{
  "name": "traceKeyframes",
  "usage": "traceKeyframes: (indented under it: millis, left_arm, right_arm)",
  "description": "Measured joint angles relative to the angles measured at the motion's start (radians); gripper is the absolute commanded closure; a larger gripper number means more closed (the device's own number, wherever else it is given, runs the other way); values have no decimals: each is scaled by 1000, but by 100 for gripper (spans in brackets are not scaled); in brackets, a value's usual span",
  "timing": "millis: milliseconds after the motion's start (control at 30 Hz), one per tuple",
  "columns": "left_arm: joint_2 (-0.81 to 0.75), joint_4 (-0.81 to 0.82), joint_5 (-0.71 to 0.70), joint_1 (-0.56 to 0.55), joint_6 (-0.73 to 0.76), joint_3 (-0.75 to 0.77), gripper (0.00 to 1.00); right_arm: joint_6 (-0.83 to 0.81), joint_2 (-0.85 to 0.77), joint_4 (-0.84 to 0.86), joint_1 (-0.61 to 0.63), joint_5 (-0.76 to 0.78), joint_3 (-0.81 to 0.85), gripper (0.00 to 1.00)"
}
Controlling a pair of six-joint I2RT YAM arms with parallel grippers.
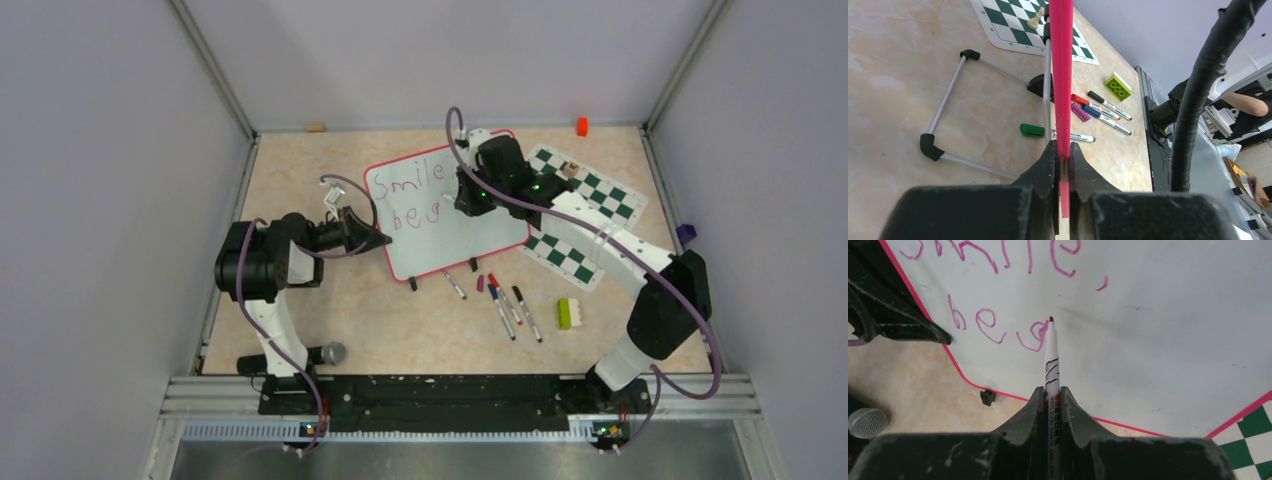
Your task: Write a sentence on the whiteboard
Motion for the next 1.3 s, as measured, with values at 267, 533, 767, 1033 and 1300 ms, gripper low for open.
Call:
traceKeyframes:
  millis: [267,533,767,1033,1300]
  left_arm:
    - [0,0,0,0,0,0,100]
    - [0,0,0,0,0,0,100]
    - [0,0,0,0,0,0,100]
    - [0,0,0,0,2,0,95]
    - [-1,4,21,-2,18,-15,38]
  right_arm:
    - [4,-26,22,-46,5,-5,100]
    - [0,-26,21,-45,-7,-5,100]
    - [-5,-25,16,-45,-34,-19,100]
    - [-10,-64,14,-45,-65,-134,100]
    - [-15,-163,40,-45,-66,-176,100]
